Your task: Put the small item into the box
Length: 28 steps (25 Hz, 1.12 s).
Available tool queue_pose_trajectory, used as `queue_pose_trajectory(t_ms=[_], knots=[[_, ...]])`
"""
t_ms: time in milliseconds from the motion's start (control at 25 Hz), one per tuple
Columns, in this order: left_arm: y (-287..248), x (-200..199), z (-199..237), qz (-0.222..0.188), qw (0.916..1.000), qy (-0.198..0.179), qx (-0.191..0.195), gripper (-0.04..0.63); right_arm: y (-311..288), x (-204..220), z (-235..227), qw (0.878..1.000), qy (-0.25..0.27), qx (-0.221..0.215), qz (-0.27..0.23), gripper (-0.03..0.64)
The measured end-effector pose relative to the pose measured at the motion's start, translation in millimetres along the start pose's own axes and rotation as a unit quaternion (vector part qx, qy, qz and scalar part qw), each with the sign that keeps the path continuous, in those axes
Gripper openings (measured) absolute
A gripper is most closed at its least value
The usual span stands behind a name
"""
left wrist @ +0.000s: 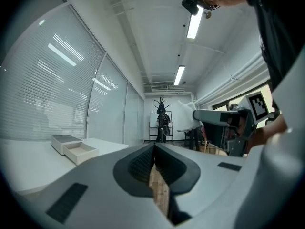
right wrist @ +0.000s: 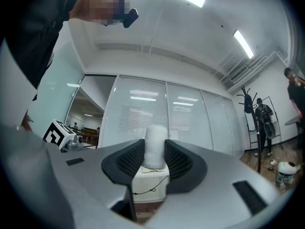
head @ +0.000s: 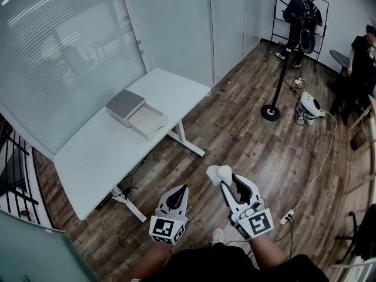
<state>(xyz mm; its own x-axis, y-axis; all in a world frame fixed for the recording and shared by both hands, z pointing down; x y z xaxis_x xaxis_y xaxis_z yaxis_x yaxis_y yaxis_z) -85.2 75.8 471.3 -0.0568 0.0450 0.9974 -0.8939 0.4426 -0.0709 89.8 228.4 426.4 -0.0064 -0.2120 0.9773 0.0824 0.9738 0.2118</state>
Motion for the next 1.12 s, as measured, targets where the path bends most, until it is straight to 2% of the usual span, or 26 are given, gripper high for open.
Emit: queue_pose_trajectory(t_ms=[280, 520, 640, 1120], knots=[[-38, 1, 1, 0.006, 0.9993, -0.006, -0.036, 0.012, -22, 11, -53, 1.000, -0.011, -0.027, -0.006, 0.140], [-56, 3, 0, 0.017, 0.9989, -0.014, -0.042, 0.012, -43, 22, -77, 0.999, -0.023, -0.044, -0.001, 0.140], [-68, -1, 5, 0.011, 0.9983, -0.033, -0.046, 0.012, -56, 28, -87, 0.999, -0.025, -0.048, 0.001, 0.140], [-131, -4, 96, -0.001, 0.9977, -0.031, -0.060, 0.012, -157, 55, -112, 0.998, -0.018, -0.054, 0.011, 0.140]])
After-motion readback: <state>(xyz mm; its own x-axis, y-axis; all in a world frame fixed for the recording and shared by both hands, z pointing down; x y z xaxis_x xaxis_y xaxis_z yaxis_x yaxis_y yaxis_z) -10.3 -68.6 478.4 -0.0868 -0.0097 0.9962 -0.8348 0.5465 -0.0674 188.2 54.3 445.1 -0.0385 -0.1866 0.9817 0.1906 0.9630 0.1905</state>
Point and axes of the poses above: the fingertips, and each gripper's own axes: y backward along the fingers, z to its left, x out of its underside, the point moved 9 cm from there along y, backward along the fingers, and after that the axes turned 9 degrees about -x, right-handed, at the moved point
